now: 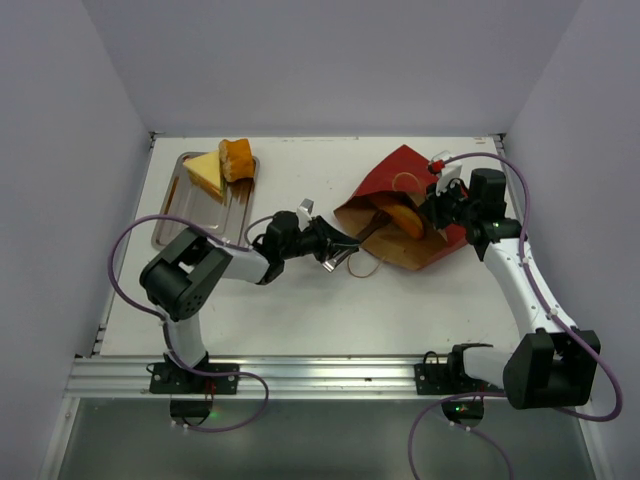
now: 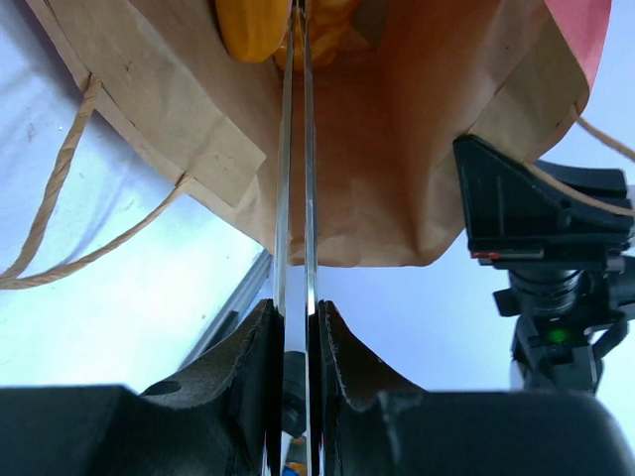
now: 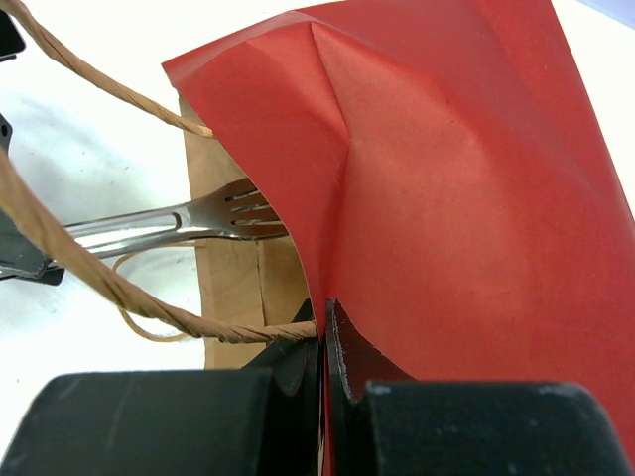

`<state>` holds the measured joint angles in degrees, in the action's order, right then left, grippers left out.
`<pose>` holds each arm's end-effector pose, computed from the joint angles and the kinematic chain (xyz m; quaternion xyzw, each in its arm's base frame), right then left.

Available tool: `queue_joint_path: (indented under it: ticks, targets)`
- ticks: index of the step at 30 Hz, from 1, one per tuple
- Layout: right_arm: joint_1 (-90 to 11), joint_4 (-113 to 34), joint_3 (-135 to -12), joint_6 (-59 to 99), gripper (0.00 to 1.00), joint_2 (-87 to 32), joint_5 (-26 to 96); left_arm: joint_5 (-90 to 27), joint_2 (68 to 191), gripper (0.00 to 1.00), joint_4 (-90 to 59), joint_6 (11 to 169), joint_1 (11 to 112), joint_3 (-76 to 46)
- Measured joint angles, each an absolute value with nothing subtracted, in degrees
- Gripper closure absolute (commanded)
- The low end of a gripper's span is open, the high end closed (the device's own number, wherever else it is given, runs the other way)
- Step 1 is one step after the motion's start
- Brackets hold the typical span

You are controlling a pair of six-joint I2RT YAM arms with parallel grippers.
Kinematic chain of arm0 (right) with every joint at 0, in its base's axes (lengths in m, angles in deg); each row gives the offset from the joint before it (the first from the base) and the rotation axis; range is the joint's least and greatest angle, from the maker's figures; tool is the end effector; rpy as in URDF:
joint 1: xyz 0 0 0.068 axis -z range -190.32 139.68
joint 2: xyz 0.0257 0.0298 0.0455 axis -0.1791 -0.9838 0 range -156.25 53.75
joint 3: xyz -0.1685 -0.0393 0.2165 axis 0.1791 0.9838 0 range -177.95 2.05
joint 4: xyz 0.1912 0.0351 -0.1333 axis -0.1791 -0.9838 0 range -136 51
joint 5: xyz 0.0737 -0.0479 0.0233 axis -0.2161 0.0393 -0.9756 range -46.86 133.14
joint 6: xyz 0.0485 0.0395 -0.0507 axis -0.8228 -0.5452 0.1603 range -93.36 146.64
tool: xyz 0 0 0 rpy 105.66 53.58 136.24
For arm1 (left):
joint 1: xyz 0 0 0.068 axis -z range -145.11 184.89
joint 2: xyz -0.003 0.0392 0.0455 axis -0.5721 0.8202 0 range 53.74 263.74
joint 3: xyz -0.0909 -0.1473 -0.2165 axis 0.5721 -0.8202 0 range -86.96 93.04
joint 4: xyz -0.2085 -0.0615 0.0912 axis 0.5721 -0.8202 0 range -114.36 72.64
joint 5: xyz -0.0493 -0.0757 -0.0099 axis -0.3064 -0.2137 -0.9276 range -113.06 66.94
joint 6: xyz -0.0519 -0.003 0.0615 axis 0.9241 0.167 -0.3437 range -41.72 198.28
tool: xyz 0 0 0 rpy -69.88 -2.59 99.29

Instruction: Take the fake bread out of the paper bag

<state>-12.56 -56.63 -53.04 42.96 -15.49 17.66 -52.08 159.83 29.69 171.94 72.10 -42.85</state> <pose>0.2651 0.0402 0.2976 -0.2433 0.8237 0.1330 0.4946 0.2820 -0.2565 0.1731 -0.2286 0.7486 -0.6190 0.0645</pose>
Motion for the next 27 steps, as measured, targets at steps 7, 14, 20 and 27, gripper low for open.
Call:
queue_joint_path:
  ticks: [7,14,20,27]
  targets:
    - [-12.6,-56.6,-53.0,43.0,0.98,-15.5,17.6,-52.4,159.2,0.66,26.6,167.0,72.1,-42.8]
    - [-12.6,-56.6,-53.0,43.0,0.98,-15.5,17.6,-52.9,160.6,0.61,26.3,164.2,72.0,-41.5]
    - [-12.6,-56.6,-53.0,43.0,0.98,-15.5,17.7,-53.2,162.5,0.58,25.3,162.9,71.7,-39.3]
    - [-12.6,-56.6,-53.0,43.0,0.98,-15.5,17.7,-53.3,164.7,0.50,24.9,162.7,71.6,-37.4]
